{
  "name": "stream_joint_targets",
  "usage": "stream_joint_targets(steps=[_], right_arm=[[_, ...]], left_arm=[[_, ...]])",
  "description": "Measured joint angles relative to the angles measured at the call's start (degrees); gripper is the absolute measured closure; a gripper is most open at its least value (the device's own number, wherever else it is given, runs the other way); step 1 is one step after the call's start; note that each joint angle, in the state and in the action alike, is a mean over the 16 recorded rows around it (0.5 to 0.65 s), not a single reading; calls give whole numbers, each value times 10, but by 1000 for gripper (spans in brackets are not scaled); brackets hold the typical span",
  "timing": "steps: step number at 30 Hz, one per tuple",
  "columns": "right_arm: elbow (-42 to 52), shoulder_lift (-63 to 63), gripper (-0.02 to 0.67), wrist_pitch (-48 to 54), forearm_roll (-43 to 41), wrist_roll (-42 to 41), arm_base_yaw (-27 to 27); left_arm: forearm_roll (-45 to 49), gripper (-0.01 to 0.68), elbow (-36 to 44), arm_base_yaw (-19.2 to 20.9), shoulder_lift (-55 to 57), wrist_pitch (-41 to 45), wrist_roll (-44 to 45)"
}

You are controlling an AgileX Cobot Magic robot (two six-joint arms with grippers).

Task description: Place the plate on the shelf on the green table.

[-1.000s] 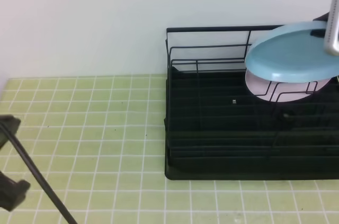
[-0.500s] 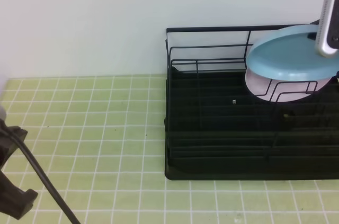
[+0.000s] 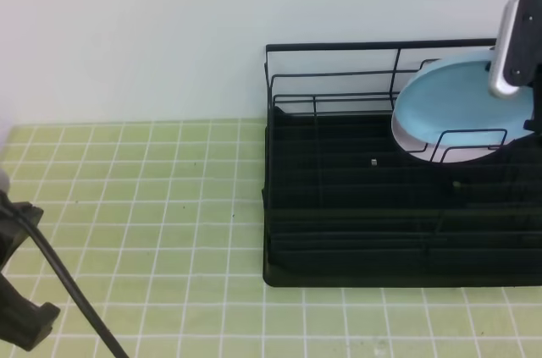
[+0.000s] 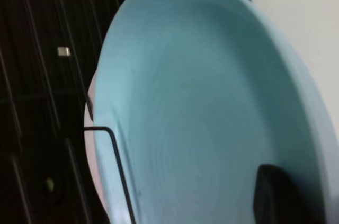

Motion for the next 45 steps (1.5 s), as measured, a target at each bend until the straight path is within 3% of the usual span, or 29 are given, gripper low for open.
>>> stream_joint_targets(steps=[11,28,45], right_arm=[[0,27,629,-29,19,0,0],[0,46,336,-40,51,17,0],[0,42,243,-42,114,28,0]], left_arm=[[0,675,0,0,0,5,-3],[4,675,0,0,0,10,-5],[3,675,0,0,0,13,-14]])
